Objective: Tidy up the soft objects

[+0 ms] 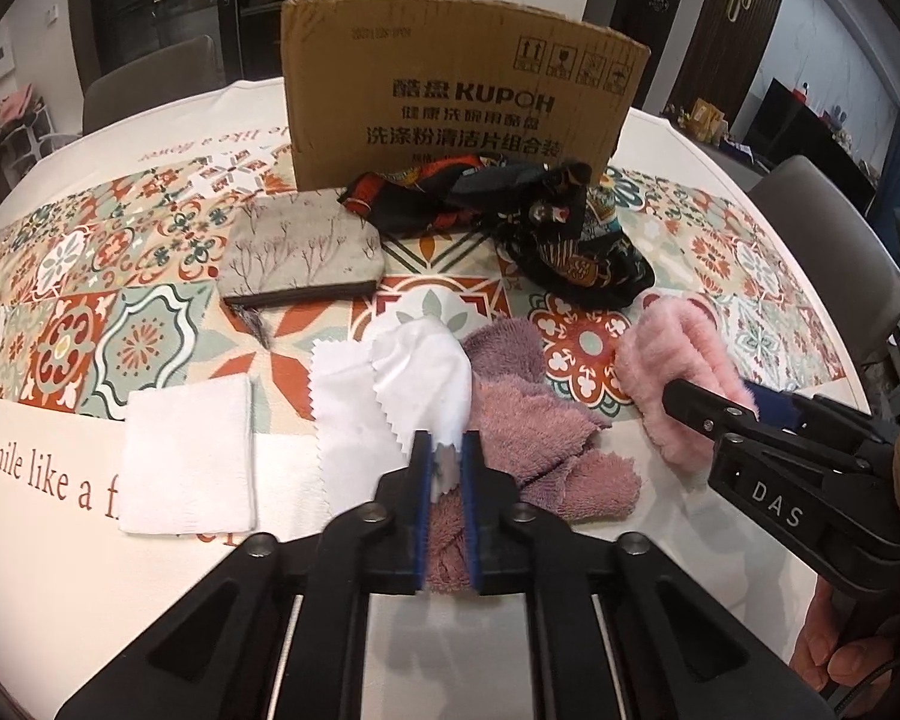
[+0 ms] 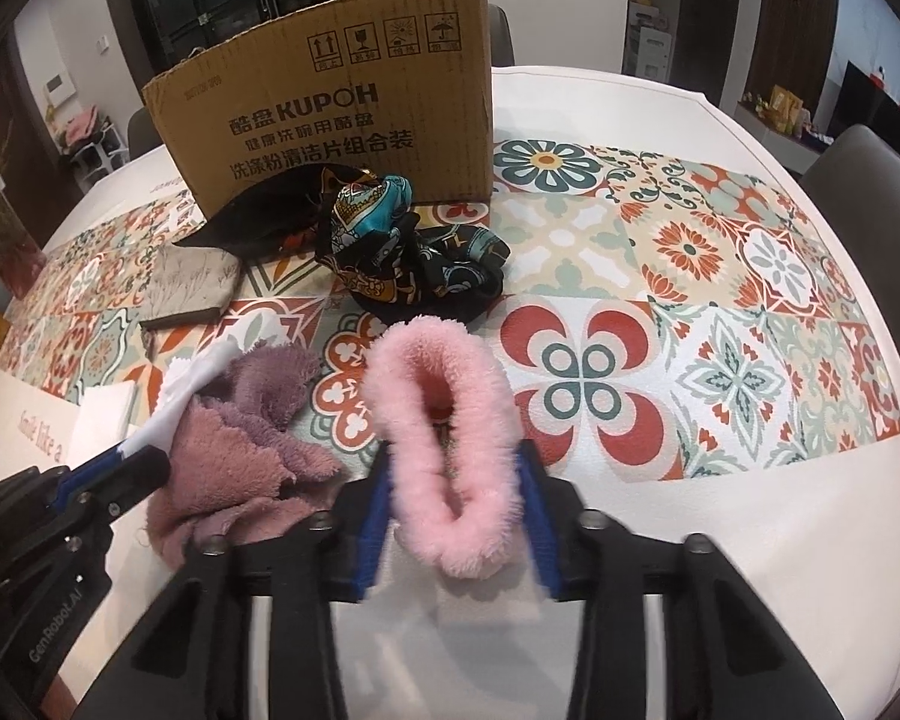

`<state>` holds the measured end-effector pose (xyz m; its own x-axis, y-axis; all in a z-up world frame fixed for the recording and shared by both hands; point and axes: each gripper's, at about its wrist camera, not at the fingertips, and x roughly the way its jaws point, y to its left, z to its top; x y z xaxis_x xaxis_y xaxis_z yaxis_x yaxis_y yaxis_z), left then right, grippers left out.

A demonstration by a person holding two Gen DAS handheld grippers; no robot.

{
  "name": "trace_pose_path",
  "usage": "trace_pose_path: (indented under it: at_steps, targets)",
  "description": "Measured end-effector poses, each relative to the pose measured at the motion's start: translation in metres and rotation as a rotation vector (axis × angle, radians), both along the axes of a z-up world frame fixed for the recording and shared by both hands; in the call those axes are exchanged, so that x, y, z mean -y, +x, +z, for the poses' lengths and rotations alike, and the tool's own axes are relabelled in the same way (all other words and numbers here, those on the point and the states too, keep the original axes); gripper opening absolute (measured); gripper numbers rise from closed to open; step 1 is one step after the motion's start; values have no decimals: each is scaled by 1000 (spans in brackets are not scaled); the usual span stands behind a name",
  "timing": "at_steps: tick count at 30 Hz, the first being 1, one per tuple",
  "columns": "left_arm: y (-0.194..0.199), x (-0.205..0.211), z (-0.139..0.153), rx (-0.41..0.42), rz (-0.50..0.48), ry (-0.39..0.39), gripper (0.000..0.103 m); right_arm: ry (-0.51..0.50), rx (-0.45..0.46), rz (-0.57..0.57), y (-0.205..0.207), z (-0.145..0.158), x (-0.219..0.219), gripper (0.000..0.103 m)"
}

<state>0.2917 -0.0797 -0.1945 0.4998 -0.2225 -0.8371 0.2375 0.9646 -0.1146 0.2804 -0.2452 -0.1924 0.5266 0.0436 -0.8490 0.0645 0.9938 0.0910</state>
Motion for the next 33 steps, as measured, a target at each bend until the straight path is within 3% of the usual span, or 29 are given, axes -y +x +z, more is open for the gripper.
trace_pose_path:
  at_steps: [5, 33]
  targets:
    - [-2, -2, 8, 31, -1, 6, 3, 11, 1, -1, -3, 4, -2, 28]
    - [-13, -26, 92, 257, -18, -34, 3, 0, 179, 6, -15, 86, -26, 28]
